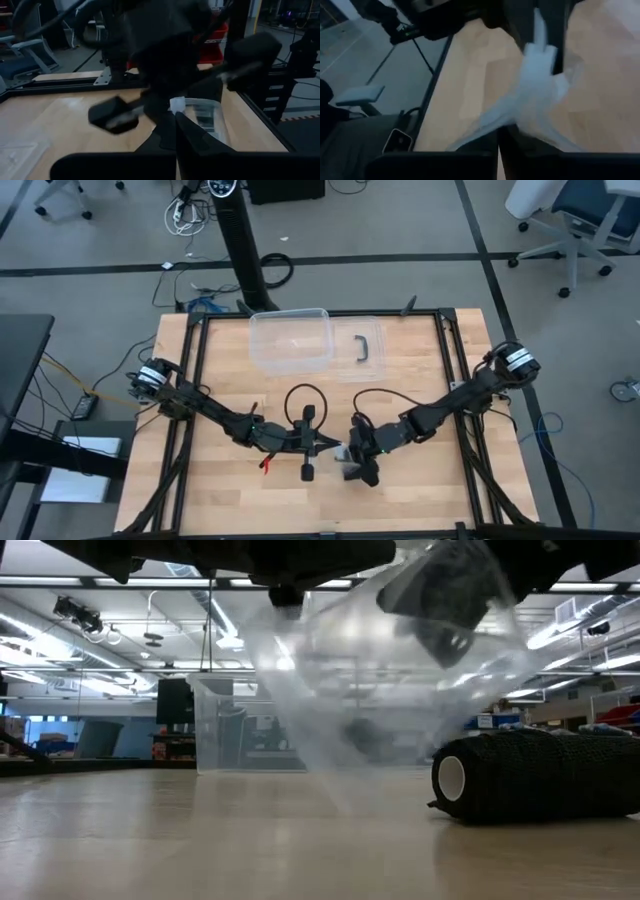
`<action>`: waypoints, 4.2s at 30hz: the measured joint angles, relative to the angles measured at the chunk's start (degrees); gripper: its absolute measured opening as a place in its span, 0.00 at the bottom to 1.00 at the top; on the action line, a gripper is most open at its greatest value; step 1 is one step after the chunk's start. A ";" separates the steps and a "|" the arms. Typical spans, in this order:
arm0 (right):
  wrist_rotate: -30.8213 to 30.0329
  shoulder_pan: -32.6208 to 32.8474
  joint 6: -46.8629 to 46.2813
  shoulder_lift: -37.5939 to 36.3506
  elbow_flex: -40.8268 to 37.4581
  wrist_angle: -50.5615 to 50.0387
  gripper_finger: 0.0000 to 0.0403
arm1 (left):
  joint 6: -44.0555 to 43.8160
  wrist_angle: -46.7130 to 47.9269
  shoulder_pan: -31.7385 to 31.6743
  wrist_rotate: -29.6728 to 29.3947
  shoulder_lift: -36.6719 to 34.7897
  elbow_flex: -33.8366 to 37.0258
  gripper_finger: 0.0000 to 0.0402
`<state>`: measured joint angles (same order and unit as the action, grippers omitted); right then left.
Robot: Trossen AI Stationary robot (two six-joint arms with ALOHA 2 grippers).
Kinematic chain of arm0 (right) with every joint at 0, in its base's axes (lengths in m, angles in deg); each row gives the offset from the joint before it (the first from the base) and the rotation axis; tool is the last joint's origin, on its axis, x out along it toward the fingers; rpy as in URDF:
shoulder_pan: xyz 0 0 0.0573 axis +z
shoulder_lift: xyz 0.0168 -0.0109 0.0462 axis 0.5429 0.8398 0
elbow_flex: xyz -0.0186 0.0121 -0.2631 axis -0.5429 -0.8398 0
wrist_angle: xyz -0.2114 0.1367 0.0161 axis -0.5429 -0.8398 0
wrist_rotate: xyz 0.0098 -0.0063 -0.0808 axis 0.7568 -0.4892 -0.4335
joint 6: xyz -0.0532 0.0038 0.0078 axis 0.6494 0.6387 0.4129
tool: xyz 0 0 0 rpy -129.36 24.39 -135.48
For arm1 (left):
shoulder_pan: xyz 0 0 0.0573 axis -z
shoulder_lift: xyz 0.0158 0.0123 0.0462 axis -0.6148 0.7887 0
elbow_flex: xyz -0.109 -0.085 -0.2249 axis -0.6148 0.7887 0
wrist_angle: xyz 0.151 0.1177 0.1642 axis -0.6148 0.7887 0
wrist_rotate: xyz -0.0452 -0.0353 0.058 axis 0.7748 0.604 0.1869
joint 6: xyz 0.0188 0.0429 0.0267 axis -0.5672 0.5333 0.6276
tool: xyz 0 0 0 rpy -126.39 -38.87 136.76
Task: Roll bandage
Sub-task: Open the transparent zip bag, then put the rolled black bandage into the transparent zip bag
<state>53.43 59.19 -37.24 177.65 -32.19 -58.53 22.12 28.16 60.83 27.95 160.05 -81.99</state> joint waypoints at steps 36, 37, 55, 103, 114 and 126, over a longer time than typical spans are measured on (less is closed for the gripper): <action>9.58 0.74 -1.04 4.06 -0.07 9.85 0.42 | 1.46 1.12 1.18 -3.79 -0.09 0.02 0.00; 9.52 1.06 -0.95 4.06 -0.07 9.86 0.39 | 1.46 1.14 1.18 -3.81 -0.09 0.02 0.00; -1.36 -0.82 2.77 4.93 -1.11 15.79 0.53 | 1.25 -0.09 1.27 -3.89 -0.09 0.07 0.00; 3.56 0.39 5.97 1.34 -2.32 8.81 0.74 | 1.91 -21.40 3.27 2.98 0.00 12.47 0.00; 1.38 0.28 10.81 -4.42 -2.34 4.70 0.76 | 1.00 -29.03 3.37 3.02 -0.04 19.27 0.00; -2.20 2.93 14.79 -14.38 -2.34 -10.33 0.76 | 0.54 -35.88 3.97 6.60 -0.07 24.47 0.00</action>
<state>51.23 62.12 -22.45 163.27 -34.53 -68.86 22.66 -7.72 64.81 34.56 159.98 -57.52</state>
